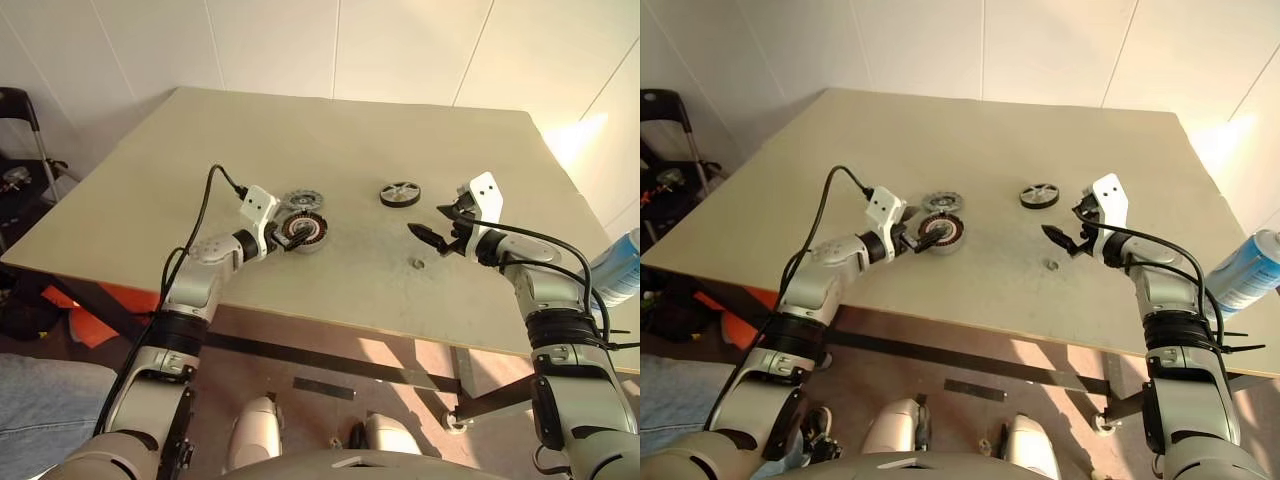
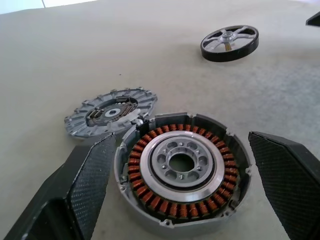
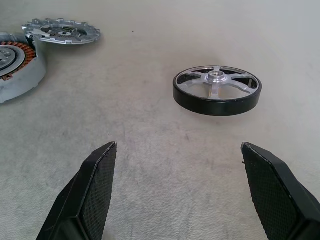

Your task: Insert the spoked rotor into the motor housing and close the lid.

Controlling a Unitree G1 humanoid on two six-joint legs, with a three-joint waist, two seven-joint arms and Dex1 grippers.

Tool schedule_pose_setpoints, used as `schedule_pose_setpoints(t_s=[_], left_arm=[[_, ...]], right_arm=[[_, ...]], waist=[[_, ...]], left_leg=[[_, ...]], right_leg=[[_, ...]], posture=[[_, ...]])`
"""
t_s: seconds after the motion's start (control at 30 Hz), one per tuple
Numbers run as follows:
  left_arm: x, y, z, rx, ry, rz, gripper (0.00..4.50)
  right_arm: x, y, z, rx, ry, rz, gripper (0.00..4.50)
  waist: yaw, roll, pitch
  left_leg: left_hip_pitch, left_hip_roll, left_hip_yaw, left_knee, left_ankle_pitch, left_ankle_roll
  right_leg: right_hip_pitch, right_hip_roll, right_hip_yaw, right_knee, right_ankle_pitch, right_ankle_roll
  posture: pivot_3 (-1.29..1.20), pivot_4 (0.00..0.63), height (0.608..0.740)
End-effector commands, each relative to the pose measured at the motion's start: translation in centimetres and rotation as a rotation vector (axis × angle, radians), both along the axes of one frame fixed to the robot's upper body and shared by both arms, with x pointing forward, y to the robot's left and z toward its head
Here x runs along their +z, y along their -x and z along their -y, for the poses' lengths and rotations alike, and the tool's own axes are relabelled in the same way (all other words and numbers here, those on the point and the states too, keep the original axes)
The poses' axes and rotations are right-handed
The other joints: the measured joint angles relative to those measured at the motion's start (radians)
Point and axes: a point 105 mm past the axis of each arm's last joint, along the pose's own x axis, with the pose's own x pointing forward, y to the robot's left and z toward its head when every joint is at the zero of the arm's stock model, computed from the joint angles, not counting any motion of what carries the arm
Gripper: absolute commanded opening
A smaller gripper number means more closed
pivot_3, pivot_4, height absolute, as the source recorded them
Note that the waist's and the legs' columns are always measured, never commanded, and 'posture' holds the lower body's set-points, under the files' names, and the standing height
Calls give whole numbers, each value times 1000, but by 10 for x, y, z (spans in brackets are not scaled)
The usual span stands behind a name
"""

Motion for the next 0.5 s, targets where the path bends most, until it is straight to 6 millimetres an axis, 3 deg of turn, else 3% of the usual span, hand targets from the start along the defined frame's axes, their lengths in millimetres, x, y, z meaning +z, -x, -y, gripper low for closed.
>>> schedule_pose_setpoints(t_s=[0.03, 0.13, 0.33, 0.5], left_arm=[[20, -7, -5, -17, -222, 180, 4487], [23, -7, -4, -72, -413, 300, 4487], [31, -2, 11, -221, -589, 448, 4487], [16, -3, 13, -405, -885, 515, 4487]], right_arm=[[17, -7, -5, 18, 6, 59, 4500], [16, -8, -8, 28, 5, 55, 4500], [17, -11, -13, 48, 10, 51, 4500], [24, -15, -15, 68, 21, 54, 4500]], waist=[[0, 0, 0], [0, 0, 0], [2, 0, 0], [2, 1, 0]], left_leg=[[0, 0, 0, 0, 0, 0], [0, 0, 0, 0, 0, 0], [-1, 0, 0, 0, 0, 0], [-1, 0, 0, 0, 1, -1]], right_leg=[[0, 0, 0, 0, 0, 0], [0, 0, 0, 0, 0, 0], [0, 0, 0, 0, 0, 0], [-1, 0, 0, 2, 0, 0]], posture=[[0, 0, 740], [0, 0, 740], [0, 0, 740], [0, 0, 740]])
